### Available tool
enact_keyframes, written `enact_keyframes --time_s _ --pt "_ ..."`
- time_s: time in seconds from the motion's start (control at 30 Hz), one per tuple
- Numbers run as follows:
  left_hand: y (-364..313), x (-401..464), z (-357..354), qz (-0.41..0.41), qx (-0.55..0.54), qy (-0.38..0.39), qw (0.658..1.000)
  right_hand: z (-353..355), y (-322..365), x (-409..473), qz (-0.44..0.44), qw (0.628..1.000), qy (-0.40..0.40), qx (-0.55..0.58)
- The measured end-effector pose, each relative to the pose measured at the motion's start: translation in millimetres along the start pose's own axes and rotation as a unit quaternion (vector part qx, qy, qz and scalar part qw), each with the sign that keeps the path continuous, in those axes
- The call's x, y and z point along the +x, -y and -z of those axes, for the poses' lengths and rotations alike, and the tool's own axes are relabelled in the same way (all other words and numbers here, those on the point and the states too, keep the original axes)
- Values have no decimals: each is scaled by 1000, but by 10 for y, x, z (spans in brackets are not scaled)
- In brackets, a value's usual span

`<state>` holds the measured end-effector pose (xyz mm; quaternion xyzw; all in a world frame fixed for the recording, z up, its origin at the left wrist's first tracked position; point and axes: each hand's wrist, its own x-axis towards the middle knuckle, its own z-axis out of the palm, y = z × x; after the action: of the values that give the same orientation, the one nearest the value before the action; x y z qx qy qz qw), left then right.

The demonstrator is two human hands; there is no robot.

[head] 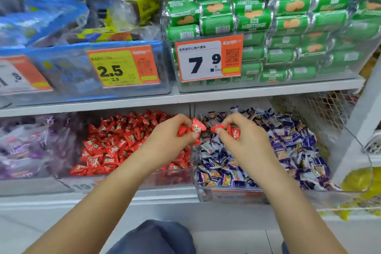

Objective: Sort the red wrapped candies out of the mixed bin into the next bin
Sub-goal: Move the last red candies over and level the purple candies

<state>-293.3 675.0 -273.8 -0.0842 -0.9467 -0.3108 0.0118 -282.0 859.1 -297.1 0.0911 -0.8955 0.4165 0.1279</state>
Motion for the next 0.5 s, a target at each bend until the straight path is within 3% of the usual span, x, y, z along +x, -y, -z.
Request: enact_keyframes --time_s 0.13,0.23,0.3,0.4,0.5 --pt "539 -187 361 121 -17 -43 992 -389 299 133 0 997 2 78" --pt "828 -137 443 183 -57 -20 981 -711 547 246 27 995 15 95" --pt "919 -82 435 217 -105 -2 971 -908 606 298 38 995 71 63" --pt "905 -25 442 258 -246 -11 934 -1061 560 328 77 984 153 -38" --pt "968 -27 493 266 -380 -45 885 -951 451 344 83 990 111 -22"
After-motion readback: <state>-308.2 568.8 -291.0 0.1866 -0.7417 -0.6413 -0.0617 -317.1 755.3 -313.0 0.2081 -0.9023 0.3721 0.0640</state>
